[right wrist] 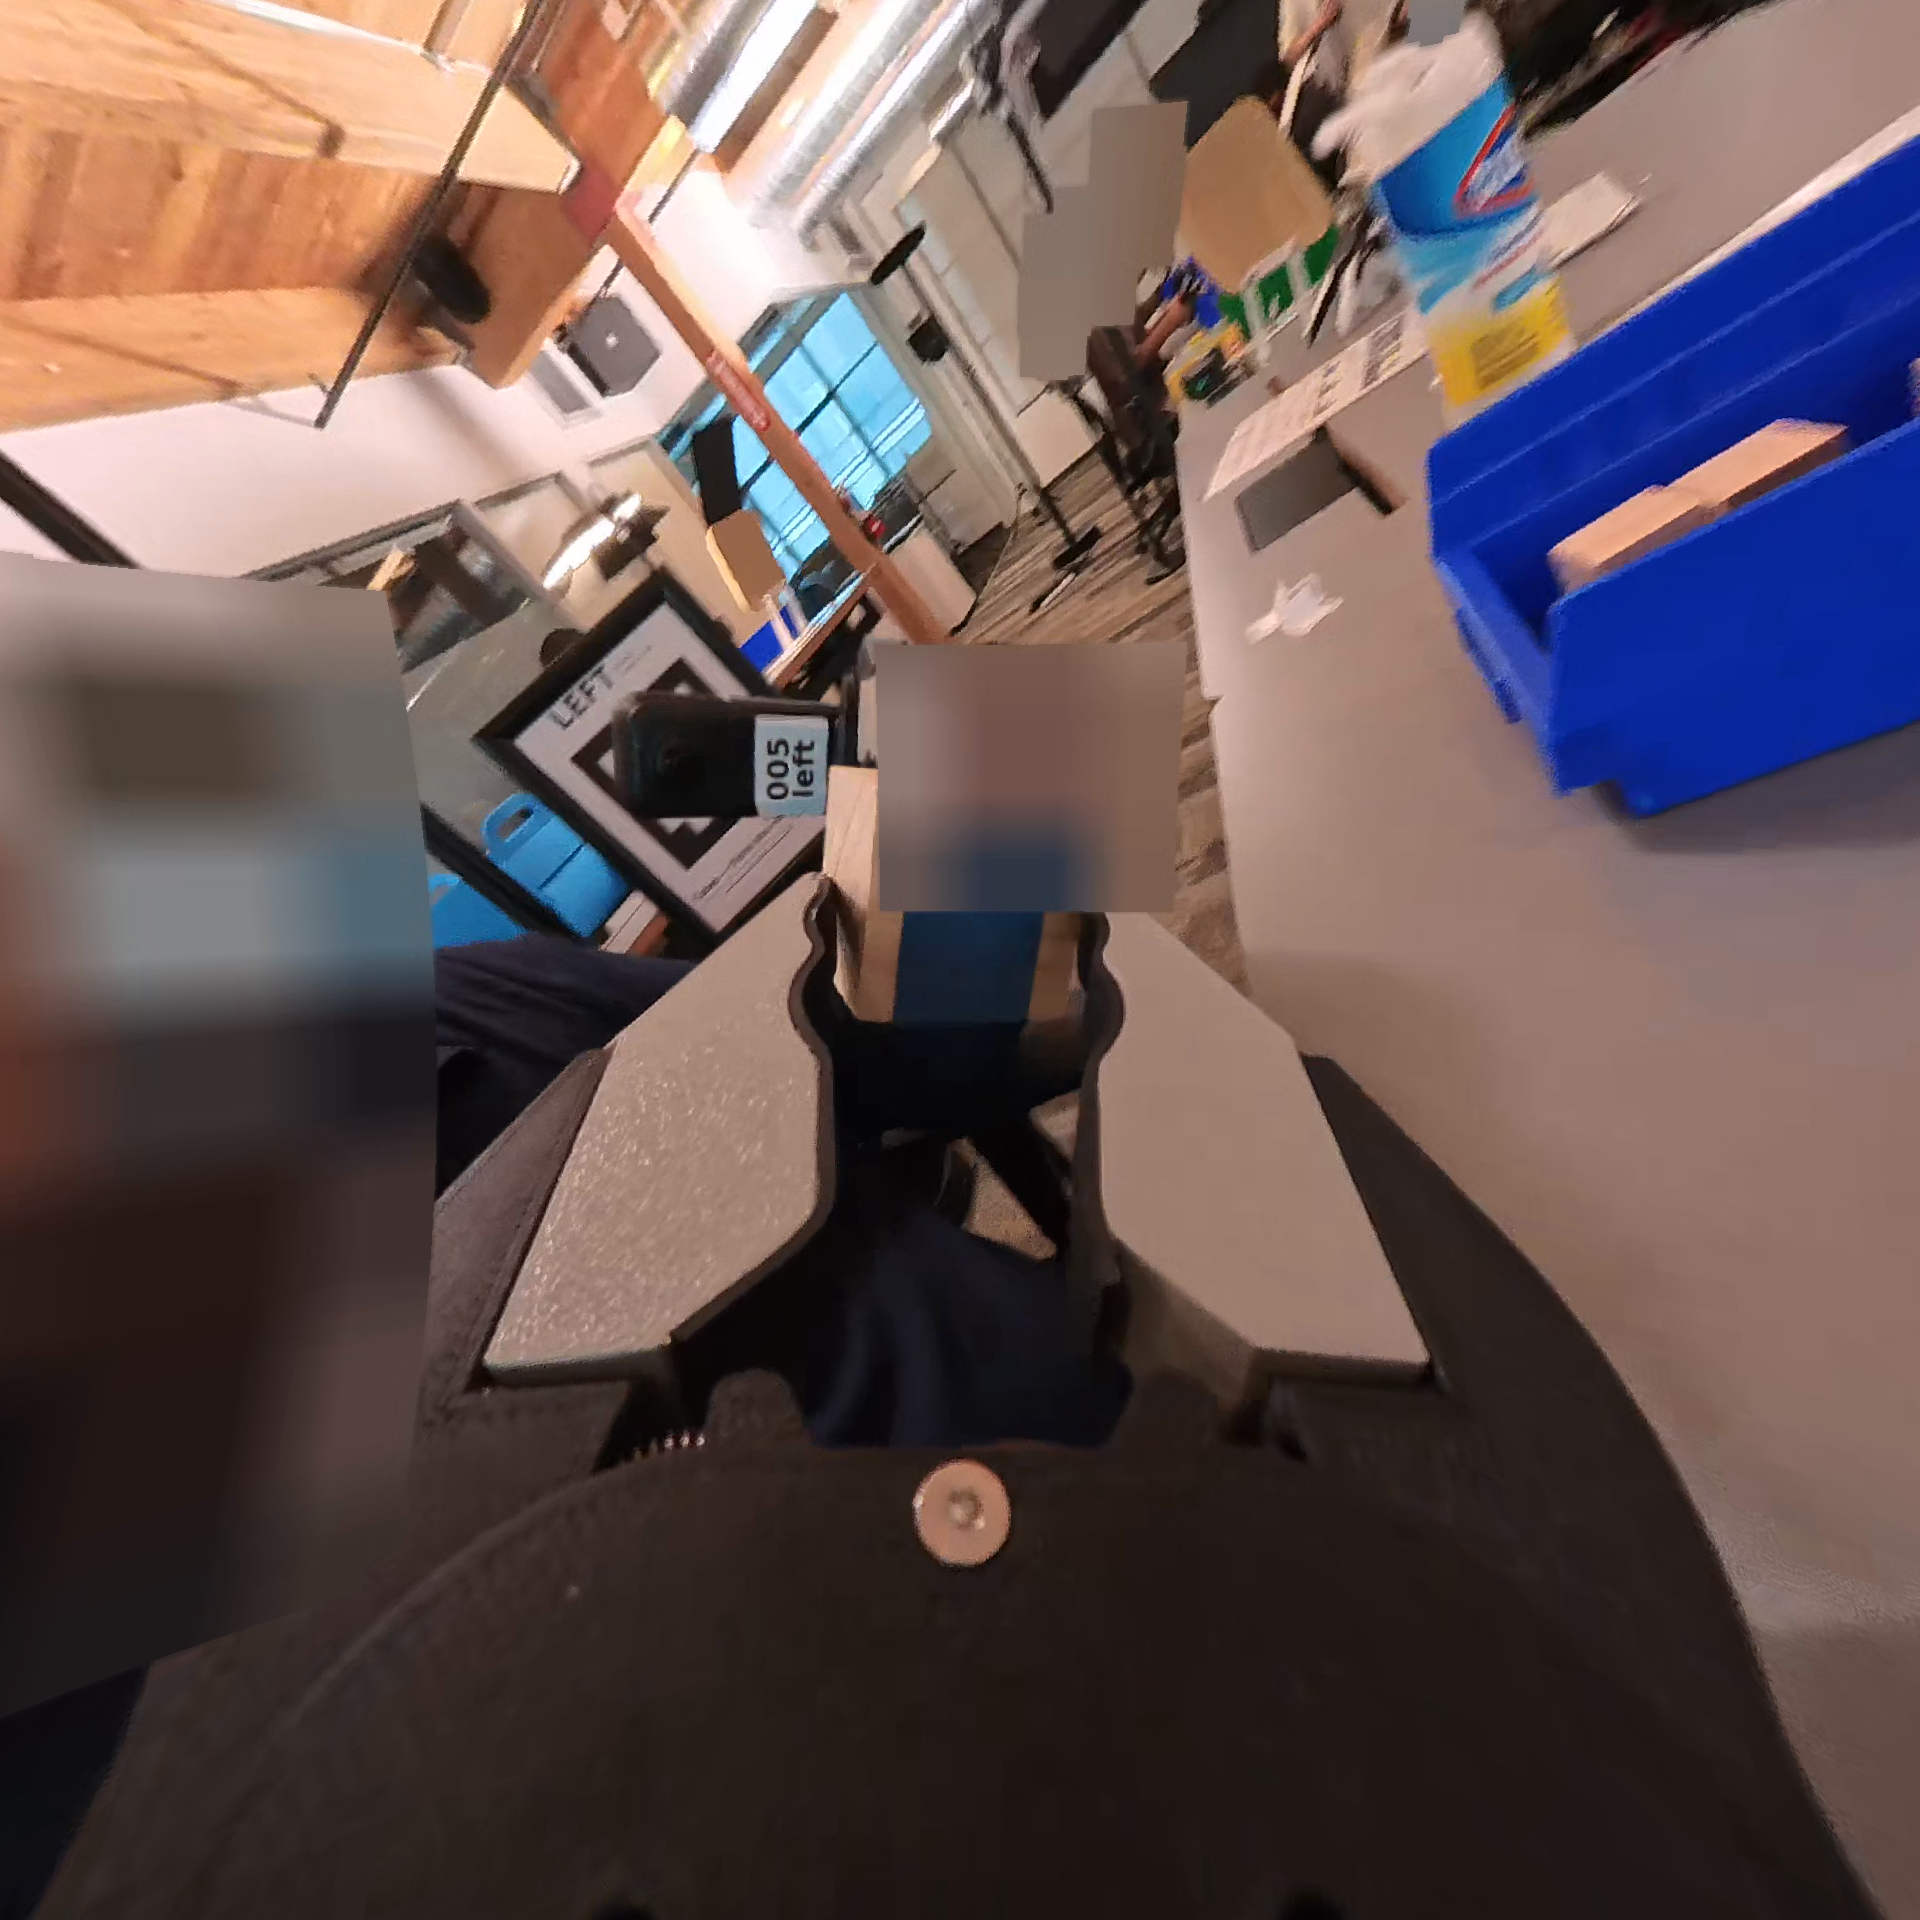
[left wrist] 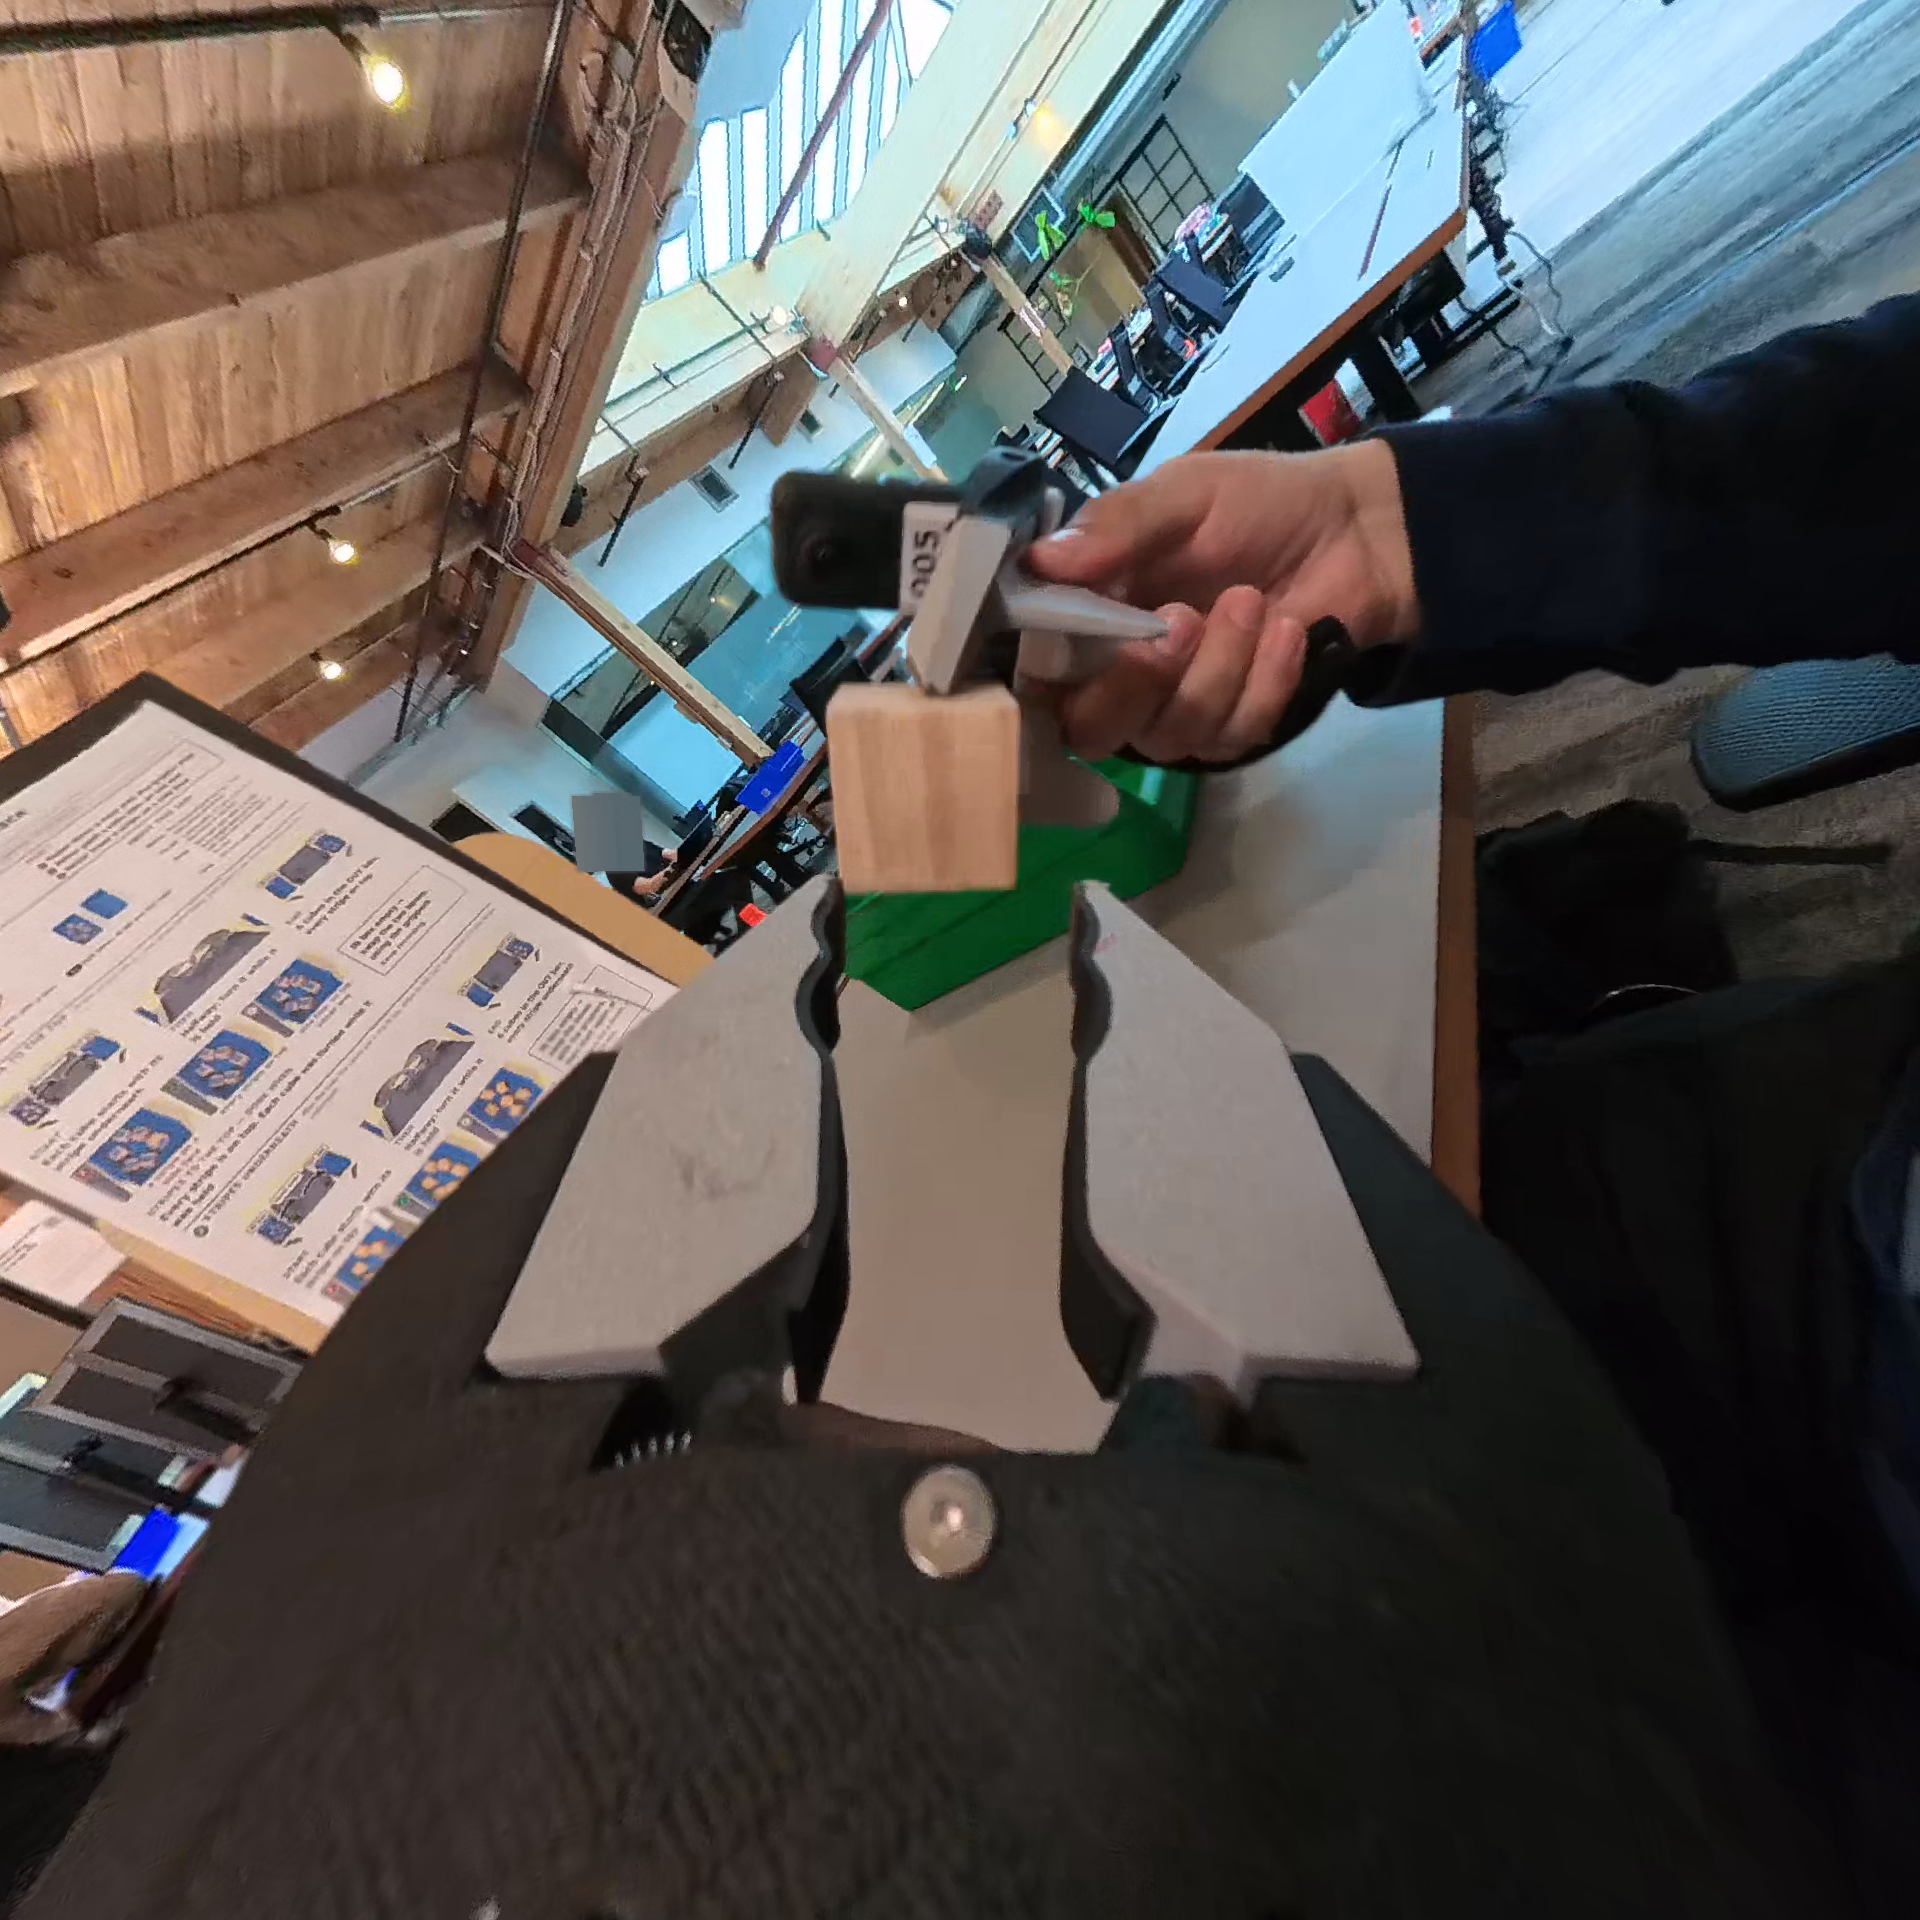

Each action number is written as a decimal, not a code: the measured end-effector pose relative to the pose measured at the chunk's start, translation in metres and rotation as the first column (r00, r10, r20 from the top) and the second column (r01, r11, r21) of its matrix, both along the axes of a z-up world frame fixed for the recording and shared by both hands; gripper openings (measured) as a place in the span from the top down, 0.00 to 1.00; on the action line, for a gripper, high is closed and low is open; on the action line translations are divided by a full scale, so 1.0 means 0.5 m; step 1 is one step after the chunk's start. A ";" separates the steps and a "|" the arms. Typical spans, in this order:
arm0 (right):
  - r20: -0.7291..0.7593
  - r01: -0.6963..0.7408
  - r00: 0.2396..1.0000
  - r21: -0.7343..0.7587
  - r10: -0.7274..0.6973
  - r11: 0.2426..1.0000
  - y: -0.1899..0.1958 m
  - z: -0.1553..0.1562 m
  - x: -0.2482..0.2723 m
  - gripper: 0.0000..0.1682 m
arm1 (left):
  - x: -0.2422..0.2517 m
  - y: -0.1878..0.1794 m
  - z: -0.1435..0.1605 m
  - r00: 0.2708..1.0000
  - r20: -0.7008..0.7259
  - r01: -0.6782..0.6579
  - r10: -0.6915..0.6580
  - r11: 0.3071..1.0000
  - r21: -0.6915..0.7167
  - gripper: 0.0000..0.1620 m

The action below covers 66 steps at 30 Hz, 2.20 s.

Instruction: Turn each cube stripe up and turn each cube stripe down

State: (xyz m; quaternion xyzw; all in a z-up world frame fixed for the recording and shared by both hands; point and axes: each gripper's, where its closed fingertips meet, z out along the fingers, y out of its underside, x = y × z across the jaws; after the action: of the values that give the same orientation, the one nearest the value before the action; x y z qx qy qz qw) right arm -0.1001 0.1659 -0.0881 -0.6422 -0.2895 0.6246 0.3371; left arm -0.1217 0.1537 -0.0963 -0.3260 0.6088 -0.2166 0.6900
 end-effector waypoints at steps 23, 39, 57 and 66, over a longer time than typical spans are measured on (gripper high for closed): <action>0.784 0.788 -0.190 0.481 -0.592 0.385 0.241 -0.325 0.782 0.73 | -0.077 0.211 -0.033 0.893 -0.094 -0.449 0.441 0.854 -0.264 1.00; 0.333 0.810 0.141 0.503 -0.933 0.302 0.201 -0.026 0.630 0.74 | -0.319 0.404 -0.073 0.615 -0.180 -0.686 0.768 0.409 -0.602 0.83; 0.265 0.740 0.237 0.574 -0.935 0.350 0.174 0.029 0.530 0.75 | -0.395 0.627 -0.285 0.380 -0.756 -0.888 0.534 -0.020 -0.460 0.59; 0.241 0.722 0.257 0.597 -0.936 0.352 0.158 0.048 0.509 0.76 | -0.394 0.662 -0.339 0.340 -0.790 -0.909 0.510 -0.038 -0.415 0.70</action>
State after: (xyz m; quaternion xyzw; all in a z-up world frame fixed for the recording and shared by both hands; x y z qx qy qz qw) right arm 0.1545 0.2449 -0.0640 -0.7665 -0.0911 0.0617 0.6327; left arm -0.3189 0.4845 -0.2658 -0.9191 0.2670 0.0010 0.2899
